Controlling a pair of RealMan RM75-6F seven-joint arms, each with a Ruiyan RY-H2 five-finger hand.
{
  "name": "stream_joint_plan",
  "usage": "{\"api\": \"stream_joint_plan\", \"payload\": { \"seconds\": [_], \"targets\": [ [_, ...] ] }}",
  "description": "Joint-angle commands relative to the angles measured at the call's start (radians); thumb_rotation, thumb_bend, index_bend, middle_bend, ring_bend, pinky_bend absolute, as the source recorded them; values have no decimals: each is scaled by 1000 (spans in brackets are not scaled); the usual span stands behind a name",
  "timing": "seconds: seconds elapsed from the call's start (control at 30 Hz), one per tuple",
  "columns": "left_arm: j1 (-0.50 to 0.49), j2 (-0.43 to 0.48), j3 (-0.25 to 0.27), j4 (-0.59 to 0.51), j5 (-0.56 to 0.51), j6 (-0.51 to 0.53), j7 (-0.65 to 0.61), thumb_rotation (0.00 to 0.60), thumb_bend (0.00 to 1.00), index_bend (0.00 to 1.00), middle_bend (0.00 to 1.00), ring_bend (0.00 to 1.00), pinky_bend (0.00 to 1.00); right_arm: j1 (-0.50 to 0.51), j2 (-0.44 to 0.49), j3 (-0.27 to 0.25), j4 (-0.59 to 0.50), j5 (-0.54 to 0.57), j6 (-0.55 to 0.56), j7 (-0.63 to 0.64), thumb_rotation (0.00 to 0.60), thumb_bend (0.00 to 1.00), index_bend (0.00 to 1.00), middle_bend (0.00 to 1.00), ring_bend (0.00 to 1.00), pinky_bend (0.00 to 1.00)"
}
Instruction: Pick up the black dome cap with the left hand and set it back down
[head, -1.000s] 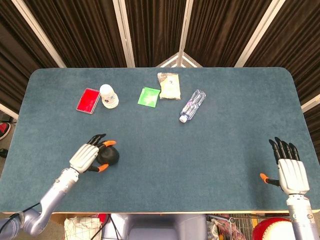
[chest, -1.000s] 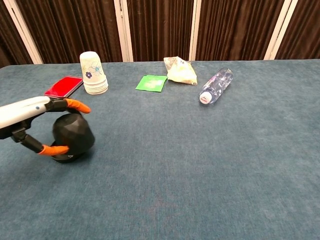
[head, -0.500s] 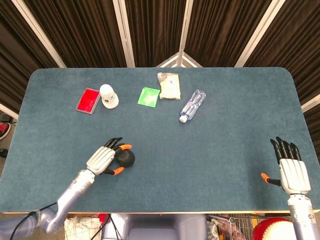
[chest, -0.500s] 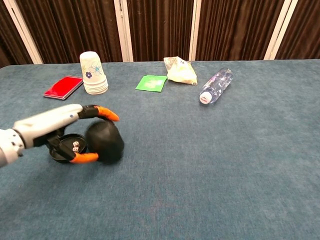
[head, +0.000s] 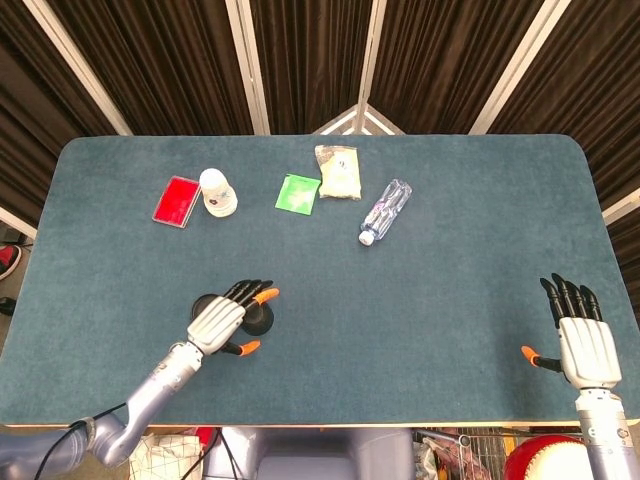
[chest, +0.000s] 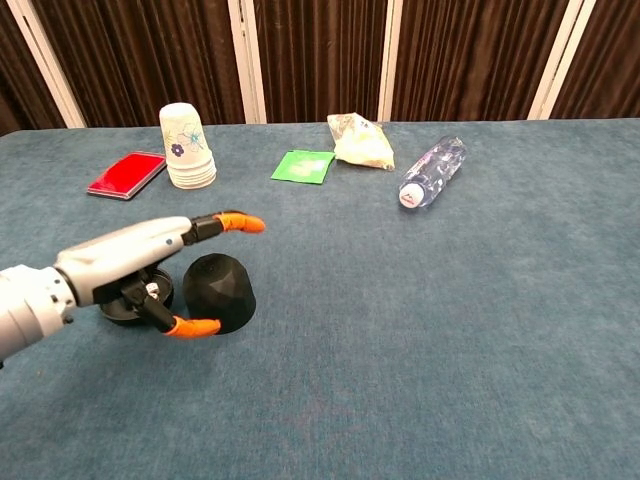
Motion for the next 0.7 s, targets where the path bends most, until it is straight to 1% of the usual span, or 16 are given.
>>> {"api": "stream_joint_plan", "payload": {
  "seconds": [0.03, 0.07, 0.1, 0.17, 0.23, 0.3, 0.37, 0.43, 0.53, 0.6, 0.7],
  "targets": [
    [16, 68, 4, -83, 53, 87, -14, 600, 366, 105, 0, 0, 0, 0, 1, 1, 2, 1, 0, 2, 600, 153, 42, 24, 43, 10],
    [30, 103, 8, -123, 76, 132, -2, 600, 366, 117, 0, 0, 0, 0, 1, 2, 3, 2, 1, 3, 600, 153, 42, 24, 43, 10],
    [35, 117, 8, -137, 85, 149, 6, 600, 366, 126, 0, 0, 0, 0, 1, 2, 3, 2, 1, 4, 600, 153, 42, 24, 43, 11],
    [80, 187, 17, -205, 114, 239, 77, 600, 366, 146, 0, 0, 0, 0, 1, 4, 4, 1, 3, 6, 600, 152, 42, 24, 43, 11],
    [140, 264, 39, -260, 137, 321, 205, 600, 368, 159, 0, 0, 0, -1, 3, 5, -1, -3, 9, 7, 600, 152, 42, 24, 43, 11],
    [204, 323, 57, -299, 127, 384, 342, 600, 370, 173, 2, 0, 0, -3, 5, 6, -5, -5, 15, 6, 600, 152, 42, 24, 43, 11],
    [280, 366, 70, -323, 105, 463, 476, 600, 374, 195, 9, 0, 0, -7, 8, 7, -8, -7, 24, 2, 600, 152, 42, 24, 43, 11],
    [337, 382, 71, -311, 85, 531, 546, 600, 378, 217, 25, 0, 0, -10, 9, 8, -10, -8, 34, -2, 600, 152, 42, 24, 43, 11],
    [397, 377, 71, -270, 63, 602, 566, 600, 380, 249, 56, 0, 0, -13, 9, 9, -13, -12, 43, -8, 600, 153, 42, 24, 43, 11],
    [428, 368, 70, -228, 48, 632, 535, 600, 382, 249, 74, 0, 0, -14, 10, 10, -15, -11, 47, -13, 600, 153, 42, 24, 43, 11],
    [443, 347, 59, -160, 43, 654, 465, 600, 382, 252, 85, 0, 0, -17, 9, 14, -17, -6, 54, -27, 600, 152, 42, 24, 43, 11]
  ]
}}
